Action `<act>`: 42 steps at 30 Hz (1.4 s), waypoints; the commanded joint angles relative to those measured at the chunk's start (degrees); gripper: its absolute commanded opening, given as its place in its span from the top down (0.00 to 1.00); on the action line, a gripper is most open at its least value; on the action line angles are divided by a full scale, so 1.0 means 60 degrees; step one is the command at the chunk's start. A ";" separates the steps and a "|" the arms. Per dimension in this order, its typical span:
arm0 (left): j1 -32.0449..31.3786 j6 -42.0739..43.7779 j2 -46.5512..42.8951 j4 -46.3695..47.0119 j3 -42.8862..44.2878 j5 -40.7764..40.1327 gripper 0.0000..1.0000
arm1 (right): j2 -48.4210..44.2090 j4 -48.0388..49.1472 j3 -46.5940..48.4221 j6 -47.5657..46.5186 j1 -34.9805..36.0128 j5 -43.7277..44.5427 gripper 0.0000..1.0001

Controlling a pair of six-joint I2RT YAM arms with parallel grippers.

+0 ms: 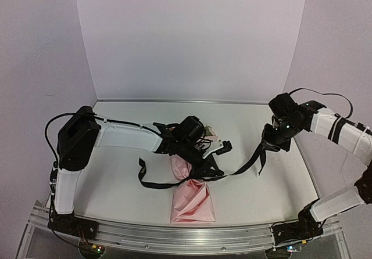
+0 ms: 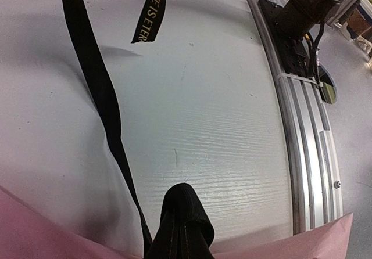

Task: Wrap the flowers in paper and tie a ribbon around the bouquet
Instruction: Cross the half-tied ribbon over the folded bouquet.

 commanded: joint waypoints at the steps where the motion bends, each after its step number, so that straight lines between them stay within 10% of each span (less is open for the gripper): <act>1: 0.0000 -0.0117 -0.0173 0.0811 0.0086 0.0042 0.99 | 0.0286 -0.0419 0.1676 -0.0041 0.0100 -0.0871 1.00; 8: 0.0000 -0.0227 -0.0169 0.1049 -0.0208 0.0275 0.93 | 0.1903 -0.0528 0.4752 0.0526 0.0460 -0.2002 1.00; 20: 0.0325 -0.2223 -0.2272 0.3989 -0.2556 -0.1175 0.40 | 0.4149 -0.0885 0.7626 0.0907 0.1315 -0.2574 1.00; 34: 0.3794 -0.6410 -0.6570 0.7235 -0.7348 -0.0605 0.43 | 0.5403 -0.1692 0.9628 0.0350 0.3843 -0.4818 1.00; 42: 0.4371 -0.6727 -0.5990 0.6611 -0.6674 0.0134 0.45 | 0.4465 -0.4129 0.8008 -0.2265 0.4987 -0.5608 1.00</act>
